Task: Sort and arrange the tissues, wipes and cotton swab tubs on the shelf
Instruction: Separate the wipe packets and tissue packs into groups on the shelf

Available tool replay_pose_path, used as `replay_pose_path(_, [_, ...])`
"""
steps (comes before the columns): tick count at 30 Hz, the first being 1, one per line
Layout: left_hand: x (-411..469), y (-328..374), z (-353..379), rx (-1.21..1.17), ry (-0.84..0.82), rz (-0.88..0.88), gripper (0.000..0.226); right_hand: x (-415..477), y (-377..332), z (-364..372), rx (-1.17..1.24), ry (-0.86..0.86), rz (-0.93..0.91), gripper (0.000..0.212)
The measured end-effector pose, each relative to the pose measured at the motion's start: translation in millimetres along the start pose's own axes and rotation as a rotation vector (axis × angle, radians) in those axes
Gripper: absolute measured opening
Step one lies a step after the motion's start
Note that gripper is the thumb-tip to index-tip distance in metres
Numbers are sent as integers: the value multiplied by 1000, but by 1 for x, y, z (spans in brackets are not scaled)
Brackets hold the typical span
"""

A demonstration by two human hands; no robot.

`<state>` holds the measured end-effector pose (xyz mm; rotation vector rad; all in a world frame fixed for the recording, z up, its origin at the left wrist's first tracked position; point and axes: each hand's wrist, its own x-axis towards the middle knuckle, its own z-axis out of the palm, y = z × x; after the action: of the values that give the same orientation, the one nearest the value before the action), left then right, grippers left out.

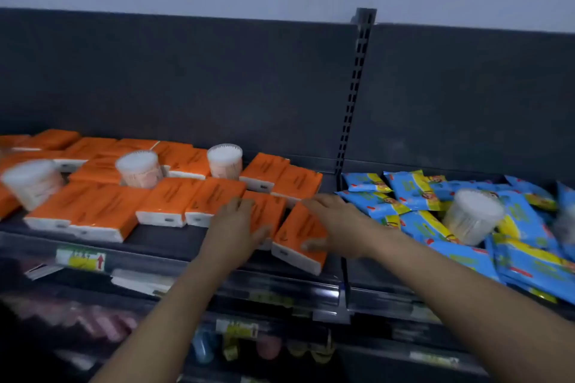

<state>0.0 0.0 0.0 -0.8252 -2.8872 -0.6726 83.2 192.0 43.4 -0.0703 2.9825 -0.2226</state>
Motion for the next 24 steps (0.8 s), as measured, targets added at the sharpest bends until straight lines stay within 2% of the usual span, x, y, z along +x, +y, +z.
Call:
replay_pose_path(5, [1,10,2,159,-81,-204,74,18,8,5,38,-113,75,103])
replay_pose_path(9, [6,20,0,-9,-148,-385,82,33,20,8,79,-235,128,114])
replay_pose_path(12, [10,25,0,-127,-139,-460,84,43,28,8,223,-260,130,116])
replay_pose_path(16, [14,28,-2,-142,-130,-571,89,49,41,2,307,-212,127,98])
replay_pose_path(21, [15,28,-4,-268,-114,-598,53,49,53,3,471,-239,85,79])
replay_pose_path(24, [13,29,-5,-363,-84,-591,66,43,52,-1,567,-230,46,57])
